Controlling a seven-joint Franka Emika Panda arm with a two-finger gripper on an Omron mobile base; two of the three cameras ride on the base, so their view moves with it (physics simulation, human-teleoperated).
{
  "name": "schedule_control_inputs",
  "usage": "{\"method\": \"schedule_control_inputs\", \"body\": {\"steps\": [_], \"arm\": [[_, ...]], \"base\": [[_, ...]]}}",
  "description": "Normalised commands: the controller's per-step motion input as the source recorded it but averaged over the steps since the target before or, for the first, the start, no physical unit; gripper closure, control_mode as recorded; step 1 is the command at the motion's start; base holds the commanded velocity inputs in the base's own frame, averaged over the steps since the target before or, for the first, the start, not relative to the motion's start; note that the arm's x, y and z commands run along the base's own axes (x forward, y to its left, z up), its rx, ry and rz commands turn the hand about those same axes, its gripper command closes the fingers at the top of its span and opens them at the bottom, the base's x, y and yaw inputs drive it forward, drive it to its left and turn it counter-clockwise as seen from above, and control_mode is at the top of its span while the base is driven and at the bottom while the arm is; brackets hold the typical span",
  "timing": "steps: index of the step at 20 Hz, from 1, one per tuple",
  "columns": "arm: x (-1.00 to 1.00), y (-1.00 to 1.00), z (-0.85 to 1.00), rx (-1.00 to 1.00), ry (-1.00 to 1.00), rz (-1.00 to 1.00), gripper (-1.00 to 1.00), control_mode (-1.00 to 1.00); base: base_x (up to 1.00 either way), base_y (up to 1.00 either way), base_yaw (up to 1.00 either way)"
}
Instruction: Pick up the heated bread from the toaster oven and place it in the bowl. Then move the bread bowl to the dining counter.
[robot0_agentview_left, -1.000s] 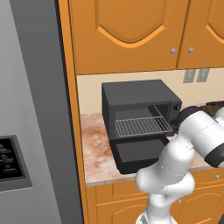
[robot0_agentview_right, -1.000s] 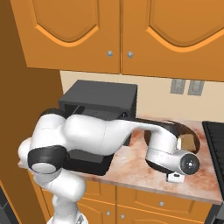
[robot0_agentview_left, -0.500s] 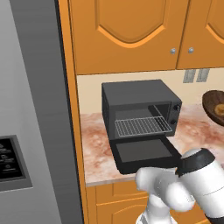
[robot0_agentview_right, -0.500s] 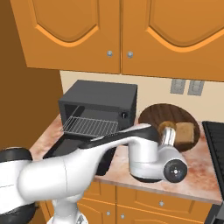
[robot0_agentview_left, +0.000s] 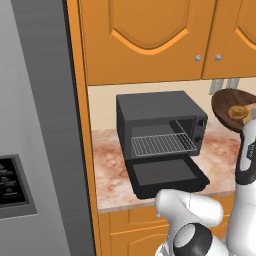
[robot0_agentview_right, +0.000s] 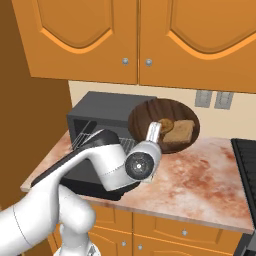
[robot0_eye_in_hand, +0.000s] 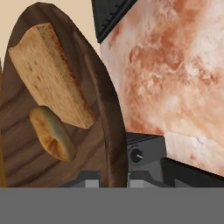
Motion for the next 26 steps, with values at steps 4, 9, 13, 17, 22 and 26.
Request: {"method": "schedule_control_inputs", "body": {"steps": [4, 9, 13, 17, 22, 26], "arm": [[0.00, 0.24, 0.27, 0.00, 0.00, 0.03, 1.00, -1.00], [0.00, 0.00, 0.00, 0.00, 0.00, 0.00, 1.00, -1.00], [-0.03, 0.00, 0.00, 0.00, 0.00, 0.01, 1.00, -1.00], [-0.05, 0.40, 0.00, 0.00, -0.05, 0.10, 1.00, -1.00], [-0.01, 0.75, 0.00, 0.00, -0.02, 0.09, 1.00, -1.00], [0.00, 0.37, 0.00, 0.00, 0.00, 0.09, 1.00, 1.00]], "base": [[0.00, 0.00, 0.00], [0.00, 0.00, 0.00], [0.00, 0.00, 0.00], [0.00, 0.00, 0.00], [0.00, 0.00, 0.00], [0.00, 0.10, 0.16]]}}
